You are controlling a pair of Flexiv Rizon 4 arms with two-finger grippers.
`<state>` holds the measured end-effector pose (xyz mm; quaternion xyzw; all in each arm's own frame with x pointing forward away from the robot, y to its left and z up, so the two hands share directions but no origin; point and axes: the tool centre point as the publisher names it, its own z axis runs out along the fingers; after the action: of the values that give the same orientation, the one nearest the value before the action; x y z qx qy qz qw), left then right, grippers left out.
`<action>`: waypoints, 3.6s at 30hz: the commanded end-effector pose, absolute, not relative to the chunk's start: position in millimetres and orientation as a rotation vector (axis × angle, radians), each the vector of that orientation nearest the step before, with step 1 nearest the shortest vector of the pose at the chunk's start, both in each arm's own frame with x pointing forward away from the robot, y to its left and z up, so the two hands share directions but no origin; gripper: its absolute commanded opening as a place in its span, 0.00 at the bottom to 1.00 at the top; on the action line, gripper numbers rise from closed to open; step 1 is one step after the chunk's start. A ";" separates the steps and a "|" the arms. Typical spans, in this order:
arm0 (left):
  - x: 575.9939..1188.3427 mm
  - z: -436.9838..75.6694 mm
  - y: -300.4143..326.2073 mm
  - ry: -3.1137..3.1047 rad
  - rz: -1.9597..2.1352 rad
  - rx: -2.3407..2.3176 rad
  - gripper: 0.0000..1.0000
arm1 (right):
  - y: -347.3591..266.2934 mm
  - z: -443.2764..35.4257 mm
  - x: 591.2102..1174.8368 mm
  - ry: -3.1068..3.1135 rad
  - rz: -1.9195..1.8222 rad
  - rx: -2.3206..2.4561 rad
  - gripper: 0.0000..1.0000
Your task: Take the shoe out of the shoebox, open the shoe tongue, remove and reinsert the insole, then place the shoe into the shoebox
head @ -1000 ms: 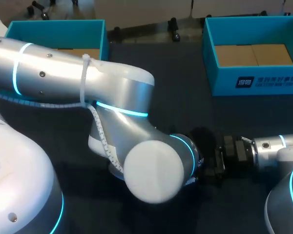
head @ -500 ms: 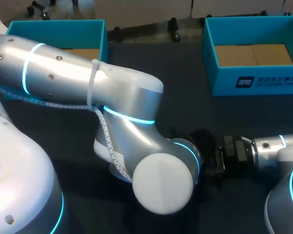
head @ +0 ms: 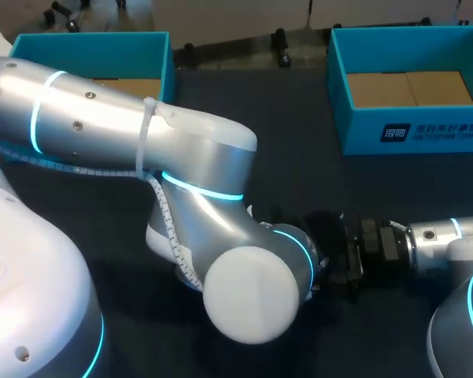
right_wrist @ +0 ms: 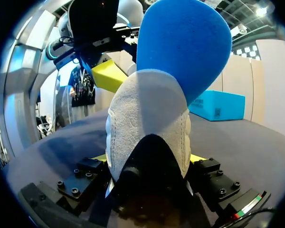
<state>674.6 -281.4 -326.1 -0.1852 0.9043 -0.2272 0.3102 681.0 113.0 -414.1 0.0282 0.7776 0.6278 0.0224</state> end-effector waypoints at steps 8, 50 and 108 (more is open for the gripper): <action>685.6 -330.3 -273.4 2.407 -0.650 -0.457 0.38 | 113.8 -412.5 679.9 2.414 1.939 0.088 0.00; 689.7 -317.2 -280.2 2.535 -0.808 -0.460 0.00 | 113.8 -412.5 679.9 2.414 1.939 0.088 0.00; 608.9 -139.3 -284.5 3.384 -1.210 -0.621 0.00 | 113.8 -412.5 679.9 2.414 1.939 0.088 0.00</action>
<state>613.0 -305.7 -146.8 -0.1637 0.9031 -0.3083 -0.2503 680.9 113.1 -414.0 0.0281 0.7775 0.6278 0.0222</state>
